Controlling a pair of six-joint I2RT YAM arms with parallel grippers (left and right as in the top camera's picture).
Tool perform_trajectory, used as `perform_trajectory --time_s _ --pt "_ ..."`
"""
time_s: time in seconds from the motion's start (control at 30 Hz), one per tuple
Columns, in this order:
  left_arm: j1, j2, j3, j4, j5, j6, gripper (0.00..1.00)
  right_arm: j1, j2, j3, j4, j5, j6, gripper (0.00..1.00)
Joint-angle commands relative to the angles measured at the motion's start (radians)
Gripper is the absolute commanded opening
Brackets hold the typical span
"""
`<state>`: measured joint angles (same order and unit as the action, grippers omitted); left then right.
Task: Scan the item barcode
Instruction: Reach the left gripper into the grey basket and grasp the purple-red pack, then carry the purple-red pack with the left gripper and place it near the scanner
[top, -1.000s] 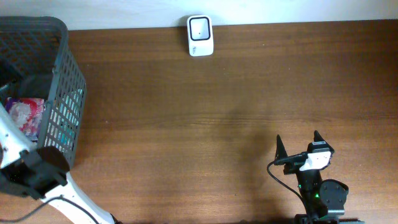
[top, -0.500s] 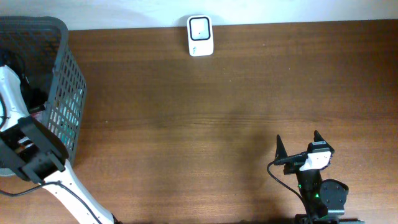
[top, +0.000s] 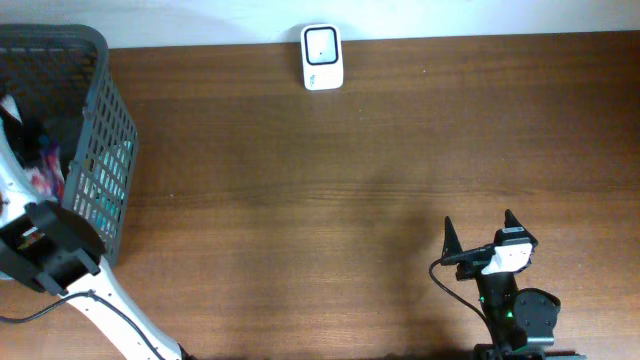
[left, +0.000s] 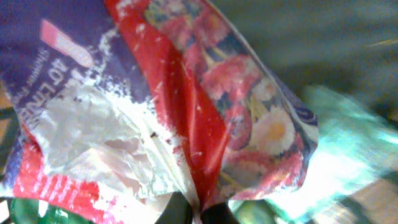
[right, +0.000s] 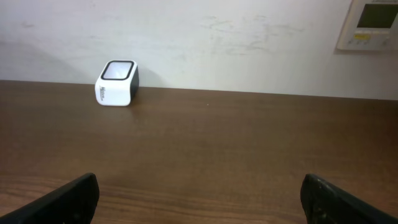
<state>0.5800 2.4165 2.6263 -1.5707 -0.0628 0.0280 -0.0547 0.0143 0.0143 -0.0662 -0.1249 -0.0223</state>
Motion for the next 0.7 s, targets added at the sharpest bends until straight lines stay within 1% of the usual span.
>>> perform_trajectory --time_s 0.0,0.03,0.1,0.17,0.23,0.27,0.3,0.33,0.37,0.4,0.43,0.5,0.57,0.6,0.63,0.67 --pt "-0.001 -0.001 0.370 -0.079 0.290 -0.017 0.00 -0.004 -0.008 -0.009 -0.002 0.005 0.003 0.98" --pt "-0.001 -0.006 0.488 -0.104 0.383 -0.018 0.00 -0.004 -0.008 -0.009 -0.002 0.005 0.003 0.99" --pt "-0.001 -0.088 0.512 -0.074 0.536 -0.082 0.00 -0.004 -0.008 -0.009 -0.002 0.005 0.003 0.99" --pt "-0.001 -0.229 0.512 -0.039 0.645 -0.092 0.00 -0.004 -0.008 -0.009 -0.002 0.005 0.003 0.99" --pt "-0.001 -0.317 0.512 -0.041 0.647 -0.092 0.00 -0.004 -0.008 -0.009 -0.002 0.005 0.003 0.99" --pt "-0.002 -0.381 0.512 -0.077 0.649 -0.092 0.00 -0.004 -0.008 -0.009 -0.002 0.005 0.003 0.99" --pt "-0.009 -0.422 0.510 -0.117 0.678 -0.092 0.00 -0.004 -0.008 -0.009 -0.002 0.005 0.003 0.99" --pt "-0.021 -0.443 0.509 -0.117 0.760 -0.092 0.00 -0.004 -0.008 -0.009 -0.002 0.005 0.003 0.99" --pt "-0.061 -0.452 0.510 -0.117 0.893 -0.092 0.00 -0.004 -0.008 -0.009 -0.002 0.005 0.003 0.99" --pt "-0.109 -0.452 0.509 -0.117 0.959 -0.092 0.00 -0.004 -0.008 -0.009 -0.002 0.005 0.003 0.98" --pt "-0.185 -0.452 0.497 -0.117 0.968 -0.092 0.00 -0.004 -0.008 -0.009 -0.002 0.005 0.003 0.99" --pt "-0.371 -0.451 0.451 -0.117 0.903 -0.092 0.00 -0.004 -0.008 -0.009 -0.002 0.005 0.003 0.99" --pt "-0.599 -0.451 0.340 -0.117 0.660 -0.092 0.00 -0.004 -0.008 -0.009 -0.002 0.005 0.003 0.99" --pt "-0.678 -0.450 0.285 -0.114 0.562 -0.092 0.00 -0.004 -0.008 -0.009 -0.002 0.005 0.003 0.99" --pt "-0.808 -0.447 0.166 -0.082 0.420 -0.092 0.00 -0.004 -0.008 -0.009 -0.002 0.005 0.003 0.98" --pt "-0.871 -0.446 0.093 -0.049 0.360 -0.092 0.00 -0.004 -0.008 -0.009 -0.002 0.005 0.003 0.99"
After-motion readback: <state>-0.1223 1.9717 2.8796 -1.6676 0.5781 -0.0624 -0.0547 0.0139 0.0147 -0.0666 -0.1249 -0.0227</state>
